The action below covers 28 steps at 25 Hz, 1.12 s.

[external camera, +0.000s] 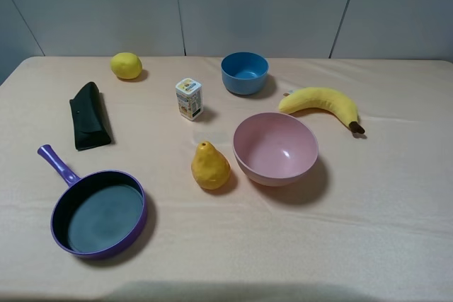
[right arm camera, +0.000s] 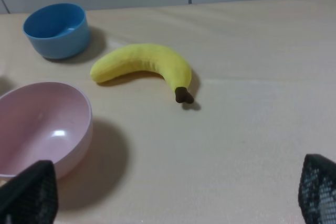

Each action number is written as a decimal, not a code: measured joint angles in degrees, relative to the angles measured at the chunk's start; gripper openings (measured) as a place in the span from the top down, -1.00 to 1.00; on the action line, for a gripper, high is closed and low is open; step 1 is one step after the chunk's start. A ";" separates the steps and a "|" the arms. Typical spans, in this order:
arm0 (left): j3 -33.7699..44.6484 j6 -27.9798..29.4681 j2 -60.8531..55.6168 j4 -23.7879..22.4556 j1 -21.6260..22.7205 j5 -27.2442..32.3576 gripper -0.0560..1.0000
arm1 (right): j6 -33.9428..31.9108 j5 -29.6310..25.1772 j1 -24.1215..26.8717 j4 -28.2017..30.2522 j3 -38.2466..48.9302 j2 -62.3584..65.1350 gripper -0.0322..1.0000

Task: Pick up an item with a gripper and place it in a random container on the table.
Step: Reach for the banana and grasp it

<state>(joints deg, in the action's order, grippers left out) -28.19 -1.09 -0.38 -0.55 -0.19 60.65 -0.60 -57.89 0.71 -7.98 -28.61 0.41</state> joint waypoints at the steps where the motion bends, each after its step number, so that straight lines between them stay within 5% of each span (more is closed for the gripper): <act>1: 0.00 0.00 0.00 0.00 0.00 0.00 -0.94 | 0.00 0.00 0.00 0.00 0.00 0.00 -0.41; 28: 0.00 0.00 0.00 0.00 0.00 0.00 -0.94 | -0.05 2.37 0.00 0.26 -3.11 -2.13 -0.41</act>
<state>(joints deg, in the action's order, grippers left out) -28.19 -1.09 -0.38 -0.55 -0.19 60.65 -0.65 -55.52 0.71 -7.71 -31.73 -1.72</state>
